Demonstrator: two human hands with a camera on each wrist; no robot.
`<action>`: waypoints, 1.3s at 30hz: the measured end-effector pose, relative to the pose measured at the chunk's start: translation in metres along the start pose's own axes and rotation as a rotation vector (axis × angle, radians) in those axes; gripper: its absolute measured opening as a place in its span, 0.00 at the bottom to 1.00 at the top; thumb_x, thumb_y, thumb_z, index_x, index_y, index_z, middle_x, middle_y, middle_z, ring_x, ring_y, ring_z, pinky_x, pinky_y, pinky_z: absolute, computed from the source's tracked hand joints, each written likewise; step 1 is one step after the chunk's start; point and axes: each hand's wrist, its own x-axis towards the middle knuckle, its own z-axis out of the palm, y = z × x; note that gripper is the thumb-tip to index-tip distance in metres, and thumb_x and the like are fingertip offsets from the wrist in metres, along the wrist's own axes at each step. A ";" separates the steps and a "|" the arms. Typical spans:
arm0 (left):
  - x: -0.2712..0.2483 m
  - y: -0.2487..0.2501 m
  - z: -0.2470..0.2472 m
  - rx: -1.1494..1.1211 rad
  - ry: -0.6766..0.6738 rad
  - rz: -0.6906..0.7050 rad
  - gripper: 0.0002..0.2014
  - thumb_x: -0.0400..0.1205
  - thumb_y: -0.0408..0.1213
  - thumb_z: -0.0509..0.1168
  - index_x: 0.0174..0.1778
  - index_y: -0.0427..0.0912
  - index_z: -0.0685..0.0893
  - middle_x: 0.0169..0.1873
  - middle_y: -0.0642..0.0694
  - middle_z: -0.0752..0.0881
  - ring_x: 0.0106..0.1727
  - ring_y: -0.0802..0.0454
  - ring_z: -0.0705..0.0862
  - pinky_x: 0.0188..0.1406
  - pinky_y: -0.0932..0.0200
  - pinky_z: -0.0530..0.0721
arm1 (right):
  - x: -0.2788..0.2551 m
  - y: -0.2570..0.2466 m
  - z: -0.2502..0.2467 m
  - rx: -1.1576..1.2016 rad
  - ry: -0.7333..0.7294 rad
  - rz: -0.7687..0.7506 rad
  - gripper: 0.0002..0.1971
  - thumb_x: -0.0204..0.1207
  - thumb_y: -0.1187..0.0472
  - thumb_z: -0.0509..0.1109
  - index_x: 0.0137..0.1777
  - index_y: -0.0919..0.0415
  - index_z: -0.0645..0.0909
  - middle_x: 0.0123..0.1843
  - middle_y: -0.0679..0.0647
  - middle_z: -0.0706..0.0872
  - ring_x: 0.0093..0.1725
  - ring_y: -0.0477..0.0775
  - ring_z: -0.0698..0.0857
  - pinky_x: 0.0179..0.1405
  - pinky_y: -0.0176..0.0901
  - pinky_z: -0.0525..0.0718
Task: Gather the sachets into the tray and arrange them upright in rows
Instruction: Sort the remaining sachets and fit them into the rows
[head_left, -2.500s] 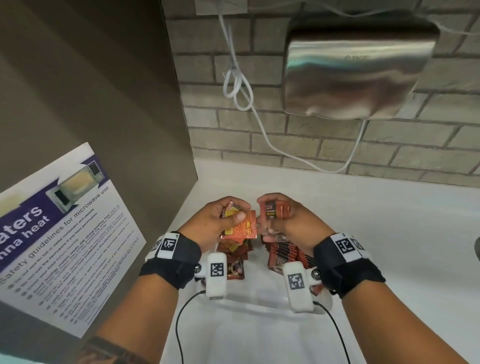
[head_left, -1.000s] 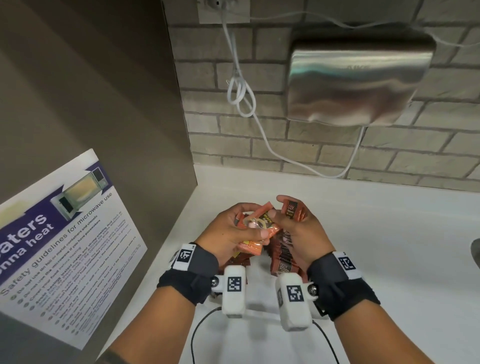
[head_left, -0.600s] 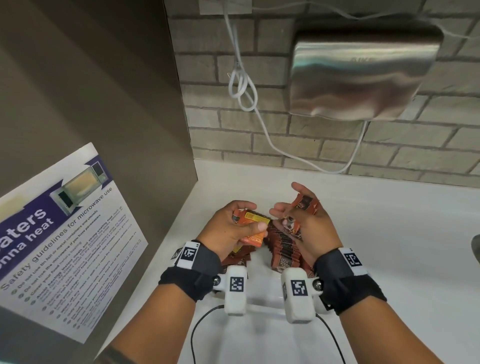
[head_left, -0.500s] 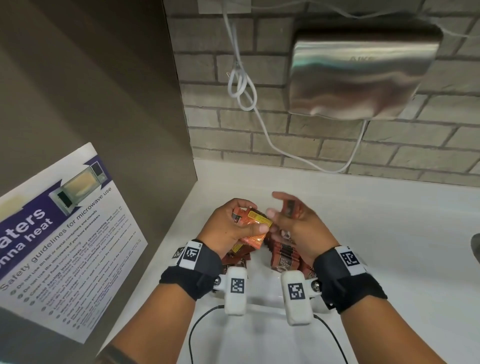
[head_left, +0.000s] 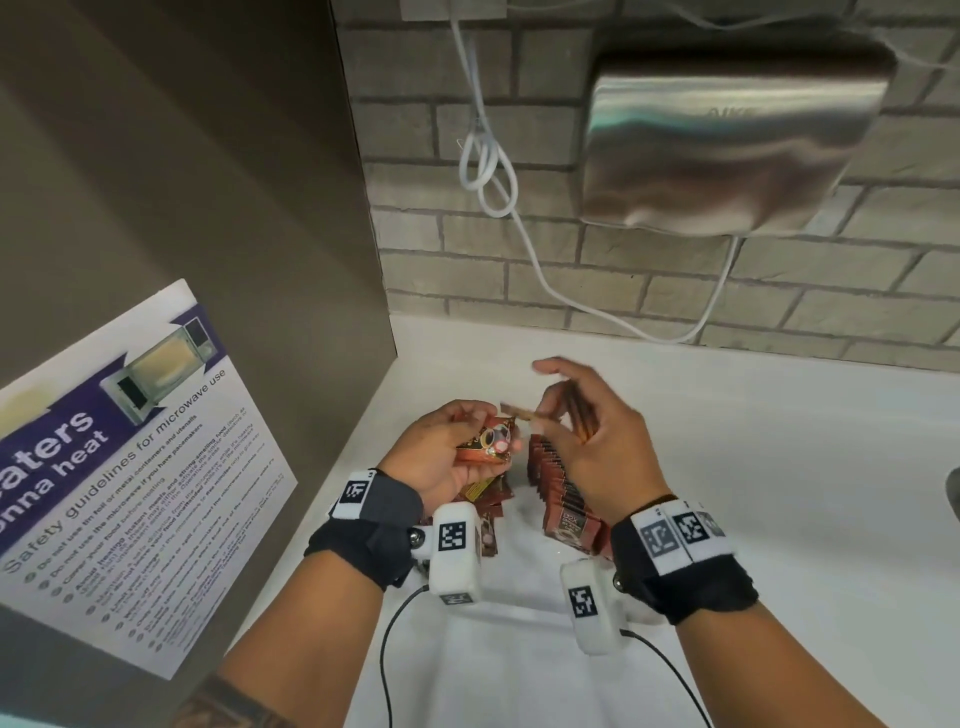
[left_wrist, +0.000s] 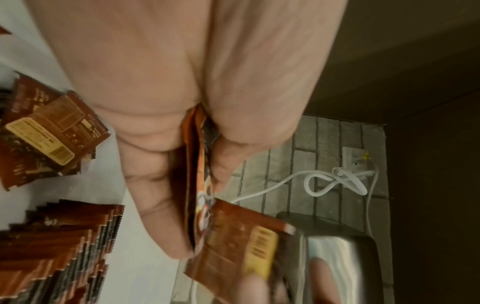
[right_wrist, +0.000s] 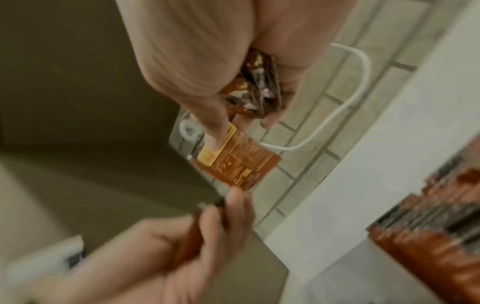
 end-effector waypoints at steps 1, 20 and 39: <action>0.000 0.002 0.001 -0.013 -0.004 -0.004 0.11 0.88 0.33 0.62 0.63 0.33 0.79 0.57 0.30 0.86 0.49 0.37 0.90 0.41 0.47 0.92 | -0.003 0.002 0.003 -0.058 -0.087 -0.031 0.28 0.75 0.74 0.75 0.68 0.44 0.81 0.44 0.45 0.86 0.47 0.42 0.87 0.52 0.22 0.79; -0.003 -0.004 0.013 0.159 -0.131 0.203 0.15 0.79 0.24 0.71 0.61 0.40 0.81 0.49 0.35 0.87 0.42 0.44 0.89 0.34 0.53 0.89 | 0.006 0.020 0.005 0.397 -0.079 0.460 0.24 0.68 0.61 0.84 0.63 0.55 0.80 0.54 0.57 0.91 0.53 0.57 0.91 0.48 0.49 0.90; 0.009 -0.002 0.002 0.563 0.044 0.403 0.35 0.59 0.43 0.89 0.62 0.52 0.83 0.49 0.41 0.92 0.52 0.44 0.91 0.56 0.46 0.89 | 0.003 0.028 0.008 0.437 -0.265 0.519 0.24 0.69 0.74 0.79 0.64 0.59 0.83 0.55 0.61 0.92 0.54 0.63 0.91 0.54 0.54 0.90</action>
